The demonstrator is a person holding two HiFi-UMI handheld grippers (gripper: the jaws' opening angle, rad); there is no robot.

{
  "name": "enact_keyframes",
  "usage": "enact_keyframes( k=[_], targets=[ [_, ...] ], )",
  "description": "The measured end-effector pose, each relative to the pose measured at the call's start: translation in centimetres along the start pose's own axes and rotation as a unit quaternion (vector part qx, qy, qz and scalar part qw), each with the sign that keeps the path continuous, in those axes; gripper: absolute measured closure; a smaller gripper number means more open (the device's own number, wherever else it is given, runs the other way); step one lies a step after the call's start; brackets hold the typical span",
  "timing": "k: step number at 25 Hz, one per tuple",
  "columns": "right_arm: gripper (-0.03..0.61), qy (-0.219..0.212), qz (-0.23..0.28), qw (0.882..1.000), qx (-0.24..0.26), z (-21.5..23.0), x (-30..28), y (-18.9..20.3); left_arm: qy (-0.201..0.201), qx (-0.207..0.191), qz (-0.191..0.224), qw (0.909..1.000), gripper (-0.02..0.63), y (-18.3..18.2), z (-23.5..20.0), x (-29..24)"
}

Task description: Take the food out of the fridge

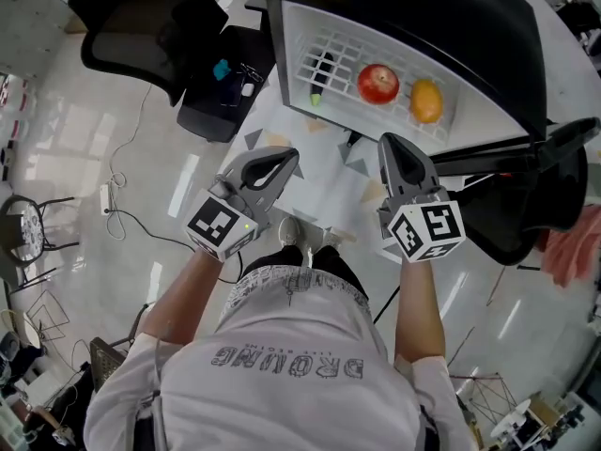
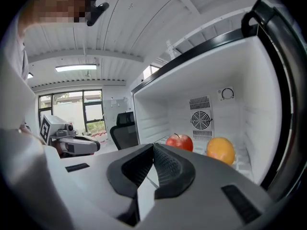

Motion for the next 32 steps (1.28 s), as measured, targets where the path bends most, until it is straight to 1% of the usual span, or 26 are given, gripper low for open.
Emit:
enact_keyframes(
  k=[3, 4, 5, 6, 9, 14, 18, 32],
  targets=[
    [0.577, 0.002, -0.001, 1.000, 0.005, 1.3, -0.8, -0.1, -0.007, -0.001, -0.004, 1.0000, 0.610, 0.1, 0.2, -0.8],
    [0.564, 0.001, -0.003, 1.000, 0.007, 1.6, -1.1, 0.0, -0.010, -0.001, -0.005, 0.9999, 0.610, 0.1, 0.2, -0.9],
    [0.530, 0.000, -0.004, 1.000, 0.007, 1.9, -1.4, 0.0, -0.012, 0.000, -0.006, 0.9999, 0.610, 0.2, 0.2, -1.1],
    [0.517, -0.001, -0.005, 1.000, 0.008, 2.2, -1.7, 0.0, -0.015, 0.000, -0.006, 0.9999, 0.609, 0.3, 0.2, -1.3],
    [0.503, -0.002, -0.007, 1.000, 0.008, 3.0, -2.7, 0.0, -0.023, 0.003, -0.010, 0.9997, 0.609, 0.5, 0.2, -1.6],
    [0.423, -0.003, -0.014, 1.000, 0.009, 3.8, -4.5, 0.1, -0.032, 0.004, -0.016, 0.9993, 0.609, 0.7, 0.0, -1.7],
    [0.356, 0.005, -0.019, 1.000, 0.022, 4.1, -5.7, -0.1, -0.040, 0.009, -0.015, 0.9991, 0.609, 0.9, -0.5, -1.6],
    [0.290, 0.054, -0.046, 0.996, 0.052, 5.4, -8.6, 0.4, -0.039, 0.013, -0.010, 0.9991, 0.611, 1.1, -2.4, -1.8]
  ],
)
Point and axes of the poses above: the fingertips, and each gripper's own axes: x backward along the fingers, z to its right, y out of its underside, the point moved 2 cm from there along x, backward along the fingers, and after that the axes turned 9 degrees about z, right-handed, at the moved point
